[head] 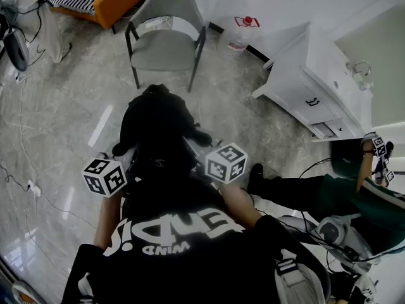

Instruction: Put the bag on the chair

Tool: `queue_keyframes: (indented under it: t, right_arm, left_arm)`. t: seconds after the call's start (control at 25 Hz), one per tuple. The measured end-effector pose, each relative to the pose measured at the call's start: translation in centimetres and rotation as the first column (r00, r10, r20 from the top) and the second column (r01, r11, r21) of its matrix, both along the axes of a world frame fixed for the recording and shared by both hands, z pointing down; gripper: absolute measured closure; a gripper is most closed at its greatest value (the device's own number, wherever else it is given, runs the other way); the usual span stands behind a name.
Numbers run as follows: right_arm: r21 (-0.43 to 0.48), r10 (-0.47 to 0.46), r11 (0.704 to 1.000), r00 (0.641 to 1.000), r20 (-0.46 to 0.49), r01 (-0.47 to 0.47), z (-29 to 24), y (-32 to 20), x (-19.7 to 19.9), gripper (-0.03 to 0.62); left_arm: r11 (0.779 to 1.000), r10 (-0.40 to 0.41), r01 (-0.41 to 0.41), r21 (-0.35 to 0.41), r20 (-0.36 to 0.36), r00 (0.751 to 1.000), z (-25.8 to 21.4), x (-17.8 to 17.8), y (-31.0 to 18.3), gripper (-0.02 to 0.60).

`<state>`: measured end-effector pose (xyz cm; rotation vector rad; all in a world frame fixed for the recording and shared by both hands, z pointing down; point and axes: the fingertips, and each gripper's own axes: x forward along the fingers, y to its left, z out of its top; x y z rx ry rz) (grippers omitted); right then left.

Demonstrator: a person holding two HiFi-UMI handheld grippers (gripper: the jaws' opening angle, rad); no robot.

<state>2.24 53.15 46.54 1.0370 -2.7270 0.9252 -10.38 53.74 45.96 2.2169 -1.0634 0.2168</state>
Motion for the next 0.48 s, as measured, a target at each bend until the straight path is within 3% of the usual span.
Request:
queue_keyframes:
  t: [0.48]
  right_arm:
    - [0.004,0.052,0.999,0.999,-0.015,-0.052,0.2,-0.7,-2.6,0.54]
  left_arm:
    - [0.998,0.055,-0.055,0.012,-0.022,0.998,0.1,-2.5,-0.6,0.548]
